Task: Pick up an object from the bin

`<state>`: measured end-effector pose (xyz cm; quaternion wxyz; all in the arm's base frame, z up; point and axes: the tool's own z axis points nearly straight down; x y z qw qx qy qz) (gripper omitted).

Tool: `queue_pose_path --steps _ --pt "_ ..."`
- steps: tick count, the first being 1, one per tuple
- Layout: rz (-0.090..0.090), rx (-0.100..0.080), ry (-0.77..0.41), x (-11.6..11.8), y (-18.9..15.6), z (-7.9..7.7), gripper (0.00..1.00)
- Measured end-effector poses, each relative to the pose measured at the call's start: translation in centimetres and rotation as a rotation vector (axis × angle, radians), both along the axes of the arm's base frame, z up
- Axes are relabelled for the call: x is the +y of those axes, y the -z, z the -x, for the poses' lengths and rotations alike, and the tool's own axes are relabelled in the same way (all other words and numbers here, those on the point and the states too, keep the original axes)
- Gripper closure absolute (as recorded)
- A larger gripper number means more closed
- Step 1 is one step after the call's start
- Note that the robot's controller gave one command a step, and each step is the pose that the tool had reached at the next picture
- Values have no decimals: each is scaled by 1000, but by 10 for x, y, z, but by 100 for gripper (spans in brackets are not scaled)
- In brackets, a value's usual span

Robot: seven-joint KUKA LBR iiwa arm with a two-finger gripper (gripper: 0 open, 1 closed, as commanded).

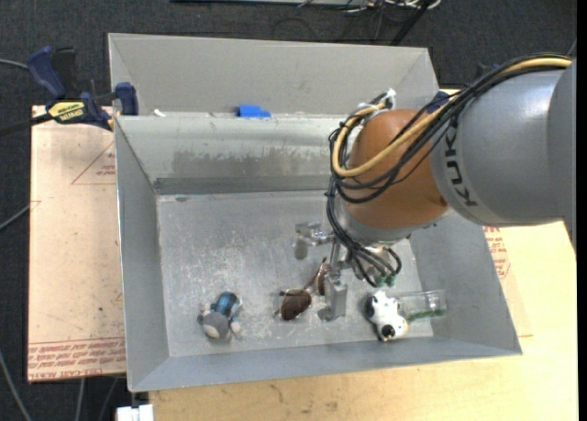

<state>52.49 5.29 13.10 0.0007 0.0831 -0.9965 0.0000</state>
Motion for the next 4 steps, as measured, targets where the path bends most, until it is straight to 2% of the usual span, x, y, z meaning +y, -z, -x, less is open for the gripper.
queue_pose_path --steps 1,2,3,4 --pt "-2 -1 54 24 -11 -10 0" --pt "-2 -7 154 38 1 -3 0" --pt "-5 -1 -49 10 23 -5 0" --pt "-1 -4 100 -19 61 -29 100"
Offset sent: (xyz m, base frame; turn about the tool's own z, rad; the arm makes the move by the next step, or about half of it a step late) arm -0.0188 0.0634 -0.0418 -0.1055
